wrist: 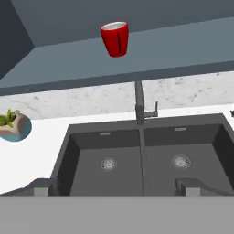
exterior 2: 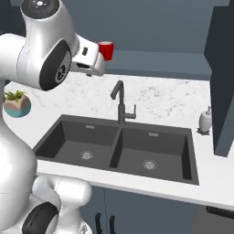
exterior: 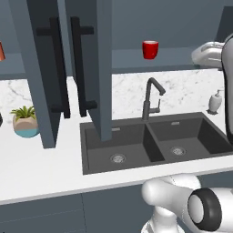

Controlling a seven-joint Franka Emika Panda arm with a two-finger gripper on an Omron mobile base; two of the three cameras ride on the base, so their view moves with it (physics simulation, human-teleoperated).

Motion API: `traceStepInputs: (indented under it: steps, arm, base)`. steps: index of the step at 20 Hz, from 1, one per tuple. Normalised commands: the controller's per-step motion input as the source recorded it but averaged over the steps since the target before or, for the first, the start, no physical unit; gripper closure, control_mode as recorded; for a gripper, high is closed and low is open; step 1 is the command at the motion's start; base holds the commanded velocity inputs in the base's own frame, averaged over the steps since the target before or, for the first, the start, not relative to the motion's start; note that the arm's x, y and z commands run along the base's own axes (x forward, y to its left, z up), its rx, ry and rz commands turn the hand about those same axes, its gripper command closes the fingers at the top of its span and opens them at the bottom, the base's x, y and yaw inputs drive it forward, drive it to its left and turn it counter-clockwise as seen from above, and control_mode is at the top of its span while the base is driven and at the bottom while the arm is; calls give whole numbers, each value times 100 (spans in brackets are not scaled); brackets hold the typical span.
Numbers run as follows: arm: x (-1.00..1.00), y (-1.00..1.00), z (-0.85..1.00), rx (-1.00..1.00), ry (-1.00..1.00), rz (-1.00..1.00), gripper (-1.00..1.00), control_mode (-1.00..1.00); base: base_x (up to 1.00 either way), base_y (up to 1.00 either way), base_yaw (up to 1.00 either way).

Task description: Gather all objects into one cabinet and sort the glasses and bowls to opposite sides.

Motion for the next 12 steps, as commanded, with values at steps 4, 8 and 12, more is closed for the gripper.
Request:
traceStepInputs:
  steps: [4, 8, 12]
  arm:
    - [62, -9, 14, 40, 10, 0, -100, -100]
    - [73, -3, 2, 29, 12, 7, -100, -100]
    - [72, 6, -2, 2, 8, 16, -100, -100]
  base:
    - [0, 0, 0]
    - [0, 0, 0]
    - [0, 0, 0]
